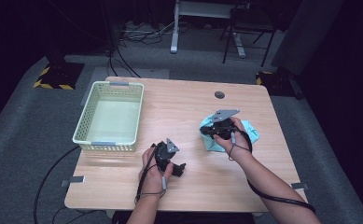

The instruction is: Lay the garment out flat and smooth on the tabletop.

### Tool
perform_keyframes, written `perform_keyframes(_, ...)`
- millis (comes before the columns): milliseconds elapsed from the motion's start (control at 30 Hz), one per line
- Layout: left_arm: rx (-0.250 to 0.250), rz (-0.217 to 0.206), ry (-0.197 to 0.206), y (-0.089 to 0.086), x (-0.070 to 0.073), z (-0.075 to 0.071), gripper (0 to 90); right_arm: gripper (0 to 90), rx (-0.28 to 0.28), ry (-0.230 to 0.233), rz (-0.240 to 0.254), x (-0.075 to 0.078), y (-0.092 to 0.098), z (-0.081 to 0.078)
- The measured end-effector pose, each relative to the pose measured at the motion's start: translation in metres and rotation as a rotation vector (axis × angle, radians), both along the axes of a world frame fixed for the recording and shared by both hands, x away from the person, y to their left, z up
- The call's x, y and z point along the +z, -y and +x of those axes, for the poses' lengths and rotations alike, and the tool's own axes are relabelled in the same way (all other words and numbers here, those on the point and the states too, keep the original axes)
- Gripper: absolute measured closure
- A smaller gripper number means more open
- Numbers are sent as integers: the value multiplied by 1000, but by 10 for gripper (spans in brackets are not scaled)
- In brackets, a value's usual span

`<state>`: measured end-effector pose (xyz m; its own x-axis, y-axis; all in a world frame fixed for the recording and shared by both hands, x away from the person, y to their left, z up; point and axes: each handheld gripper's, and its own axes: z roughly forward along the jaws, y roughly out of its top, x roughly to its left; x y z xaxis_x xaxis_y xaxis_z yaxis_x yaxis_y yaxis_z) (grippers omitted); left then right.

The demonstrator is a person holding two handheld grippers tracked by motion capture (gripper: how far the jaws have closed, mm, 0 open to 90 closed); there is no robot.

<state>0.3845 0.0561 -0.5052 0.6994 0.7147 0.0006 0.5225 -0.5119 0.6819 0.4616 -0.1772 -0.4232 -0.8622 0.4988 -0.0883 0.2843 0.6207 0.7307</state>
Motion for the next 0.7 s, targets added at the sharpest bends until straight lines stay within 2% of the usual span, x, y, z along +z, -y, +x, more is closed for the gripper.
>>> perform_keyframes(233, 1, 0, 0, 0, 0, 0, 15, 881, 52, -22, -35, -15, -25, -5)
perform_keyframes(300, 0, 0, 0, 0, 0, 0, 15, 868, 100, -45, -34, -23, -33, -9)
perform_keyframes(367, 0, 0, 0, 0, 0, 0, 15, 816, 131, -82, -18, -28, -37, -12)
perform_keyframes(433, 1, 0, -1, 0, 0, 0, 15, 720, 120, -84, 12, -29, -37, -12)
perform_keyframes(467, 1, 0, -1, 0, 0, 0, 15, 720, 120, -84, 12, -29, -37, -12)
perform_keyframes(533, 0, 0, 0, 0, 0, 0, 15, 646, 80, -82, 57, -25, -28, -8)
perform_keyframes(600, 0, 0, 0, 0, 0, 0, 15, 623, 32, -71, 77, -19, -15, -2)
perform_keyframes(700, 0, 0, 0, 0, 0, 0, 14, 612, 3, -68, 86, -16, -5, 1)
